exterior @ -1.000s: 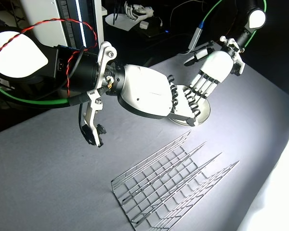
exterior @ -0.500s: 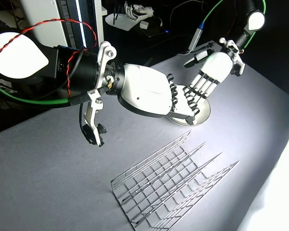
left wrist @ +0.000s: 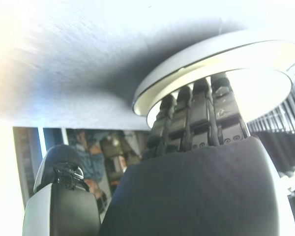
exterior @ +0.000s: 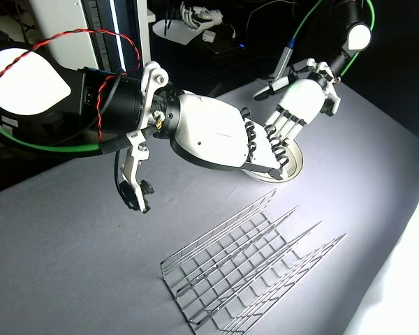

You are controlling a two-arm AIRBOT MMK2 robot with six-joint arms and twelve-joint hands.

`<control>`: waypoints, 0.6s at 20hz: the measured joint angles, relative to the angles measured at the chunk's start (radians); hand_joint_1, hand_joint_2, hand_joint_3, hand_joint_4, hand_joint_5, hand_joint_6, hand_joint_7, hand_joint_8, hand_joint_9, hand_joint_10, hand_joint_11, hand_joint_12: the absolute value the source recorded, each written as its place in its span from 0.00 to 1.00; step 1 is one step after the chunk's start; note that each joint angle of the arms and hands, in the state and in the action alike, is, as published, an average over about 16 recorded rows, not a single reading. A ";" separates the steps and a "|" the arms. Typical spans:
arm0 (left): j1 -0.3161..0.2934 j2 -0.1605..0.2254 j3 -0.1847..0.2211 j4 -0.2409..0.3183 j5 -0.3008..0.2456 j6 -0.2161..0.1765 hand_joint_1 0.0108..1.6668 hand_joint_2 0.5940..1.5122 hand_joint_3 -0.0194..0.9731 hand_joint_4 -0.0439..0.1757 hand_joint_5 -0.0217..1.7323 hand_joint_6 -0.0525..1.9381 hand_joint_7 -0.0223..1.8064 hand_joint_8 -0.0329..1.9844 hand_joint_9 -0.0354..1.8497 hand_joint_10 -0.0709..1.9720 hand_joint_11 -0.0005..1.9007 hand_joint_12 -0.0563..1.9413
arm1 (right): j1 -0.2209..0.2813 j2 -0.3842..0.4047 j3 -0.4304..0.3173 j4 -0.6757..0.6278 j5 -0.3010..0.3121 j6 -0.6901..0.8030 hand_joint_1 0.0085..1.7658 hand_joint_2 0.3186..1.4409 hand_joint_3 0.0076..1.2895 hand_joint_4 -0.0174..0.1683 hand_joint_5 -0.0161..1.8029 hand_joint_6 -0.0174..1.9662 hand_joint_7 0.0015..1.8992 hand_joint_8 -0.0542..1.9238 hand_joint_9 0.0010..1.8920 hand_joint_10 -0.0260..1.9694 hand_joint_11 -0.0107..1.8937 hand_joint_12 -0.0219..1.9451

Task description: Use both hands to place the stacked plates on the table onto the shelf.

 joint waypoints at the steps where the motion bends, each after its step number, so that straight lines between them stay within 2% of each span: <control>1: -0.001 -0.003 -0.005 -0.002 0.004 0.000 0.00 0.50 0.02 0.18 0.04 0.01 0.03 0.01 0.04 0.03 0.01 0.05 | -0.004 -0.001 0.000 -0.001 0.004 0.000 0.06 0.88 0.01 0.09 0.12 0.02 0.10 0.03 0.08 0.02 0.02 0.27; 12: -0.018 -0.022 -0.025 0.002 0.021 0.000 0.00 0.51 0.02 0.17 0.04 0.01 0.02 0.01 0.04 0.04 0.01 0.03 | -0.061 -0.043 0.002 -0.010 0.045 0.000 0.13 0.86 0.00 0.08 0.11 0.02 0.10 0.03 0.08 0.02 0.02 0.23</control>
